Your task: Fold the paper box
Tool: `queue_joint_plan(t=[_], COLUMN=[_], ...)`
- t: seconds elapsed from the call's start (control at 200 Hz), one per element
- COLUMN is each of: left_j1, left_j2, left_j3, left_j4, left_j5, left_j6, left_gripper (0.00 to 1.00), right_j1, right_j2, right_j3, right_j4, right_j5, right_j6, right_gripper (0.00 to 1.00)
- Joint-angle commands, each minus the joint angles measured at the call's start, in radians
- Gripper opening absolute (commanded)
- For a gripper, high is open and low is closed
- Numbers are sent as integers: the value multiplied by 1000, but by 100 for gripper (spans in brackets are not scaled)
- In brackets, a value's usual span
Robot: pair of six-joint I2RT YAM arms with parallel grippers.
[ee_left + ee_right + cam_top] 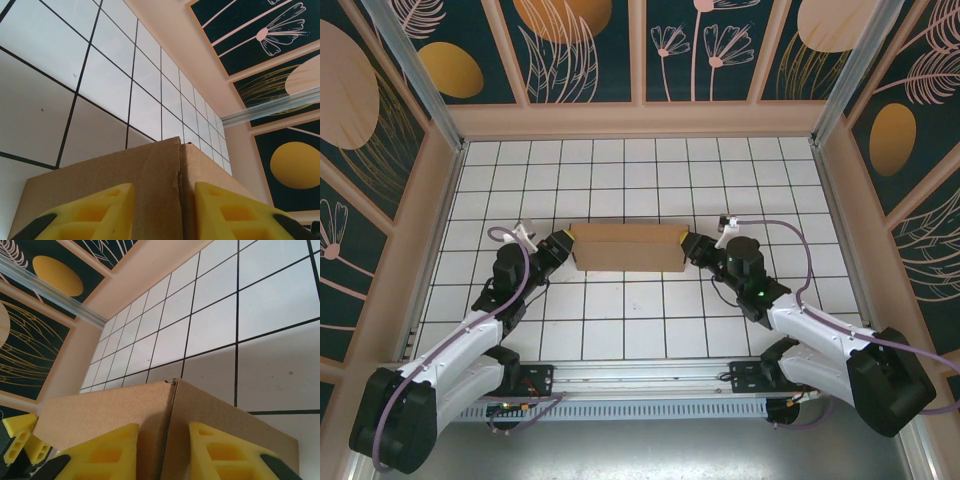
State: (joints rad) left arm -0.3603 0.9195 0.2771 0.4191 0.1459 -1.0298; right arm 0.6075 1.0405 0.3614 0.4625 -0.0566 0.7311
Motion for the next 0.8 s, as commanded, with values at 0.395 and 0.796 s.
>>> queue_joint_plan(t=[0.395, 0.796], left_j1=[-4, -4], left_j2=[-41, 31], left_j3=[302, 350], left_j4=[-608, -597], left_j5=[-55, 63], left_j6=[306, 300], left_gripper=[72, 71], right_j1=[-135, -163], right_j2=[-59, 31], right_j3=[263, 375], right_j4=[-441, -630], right_j5=[-176, -262], right_j6=[-219, -193], right_gripper=[50, 53])
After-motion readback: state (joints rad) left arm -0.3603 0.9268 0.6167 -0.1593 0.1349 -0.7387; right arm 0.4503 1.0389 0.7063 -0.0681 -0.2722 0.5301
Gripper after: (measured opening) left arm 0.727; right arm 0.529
